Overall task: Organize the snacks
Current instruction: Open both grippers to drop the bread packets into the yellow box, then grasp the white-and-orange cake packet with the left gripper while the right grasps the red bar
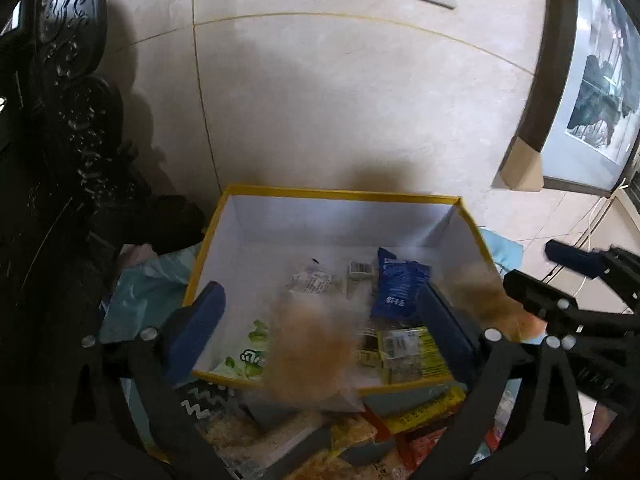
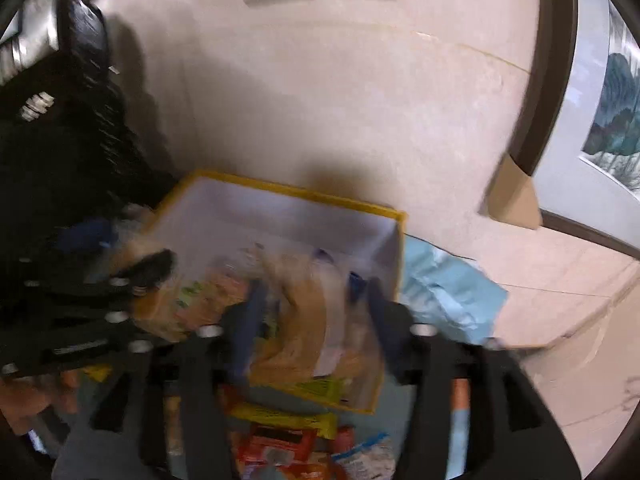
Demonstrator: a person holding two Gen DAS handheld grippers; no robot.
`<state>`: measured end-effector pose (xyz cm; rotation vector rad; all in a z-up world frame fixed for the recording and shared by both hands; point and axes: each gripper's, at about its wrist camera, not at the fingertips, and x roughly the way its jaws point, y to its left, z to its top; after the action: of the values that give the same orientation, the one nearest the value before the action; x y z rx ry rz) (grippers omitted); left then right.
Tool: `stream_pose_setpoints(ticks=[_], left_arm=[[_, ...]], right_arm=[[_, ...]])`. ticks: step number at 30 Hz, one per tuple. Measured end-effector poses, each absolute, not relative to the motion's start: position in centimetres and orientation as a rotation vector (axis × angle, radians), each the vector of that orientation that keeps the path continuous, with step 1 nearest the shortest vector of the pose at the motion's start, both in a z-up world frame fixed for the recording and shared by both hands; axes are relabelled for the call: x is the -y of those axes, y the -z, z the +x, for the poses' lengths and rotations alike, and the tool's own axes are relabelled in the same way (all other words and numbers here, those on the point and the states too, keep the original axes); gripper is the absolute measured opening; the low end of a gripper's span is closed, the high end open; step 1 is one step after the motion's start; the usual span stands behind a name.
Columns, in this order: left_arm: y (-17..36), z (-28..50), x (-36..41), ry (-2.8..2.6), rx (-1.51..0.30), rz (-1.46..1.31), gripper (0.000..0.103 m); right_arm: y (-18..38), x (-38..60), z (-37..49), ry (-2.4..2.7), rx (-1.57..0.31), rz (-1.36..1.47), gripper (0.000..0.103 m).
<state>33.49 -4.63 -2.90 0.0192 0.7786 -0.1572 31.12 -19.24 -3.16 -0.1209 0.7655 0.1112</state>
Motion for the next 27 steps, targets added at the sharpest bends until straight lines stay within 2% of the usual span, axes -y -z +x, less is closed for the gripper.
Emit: stream_pose_setpoints(ticks=[9,16,23,27], left_arm=[[3.6,30.2,2.3,0.173,-0.772,-0.001,0.098],[9.5,24.2,-0.8,0.184,-0.894,-0.097,0.098],[15.9,19.7,0.2,0.223,-0.981,0.116,0.098],[17.0,18.9,-1.0,0.266,-0.979,0.107,0.098]], right_arm=[[4.8,22.5,27.8,-0.134,-0.801,-0.035,0.064],[9.8,25.2,21.9,-0.135,-0.871,0.024,0.064],[17.3,27.1,16.3,-0.12,-1.012,0.11,0.064],[19.4,26.7,16.0,-0.133,-1.038,0.108,0.064]])
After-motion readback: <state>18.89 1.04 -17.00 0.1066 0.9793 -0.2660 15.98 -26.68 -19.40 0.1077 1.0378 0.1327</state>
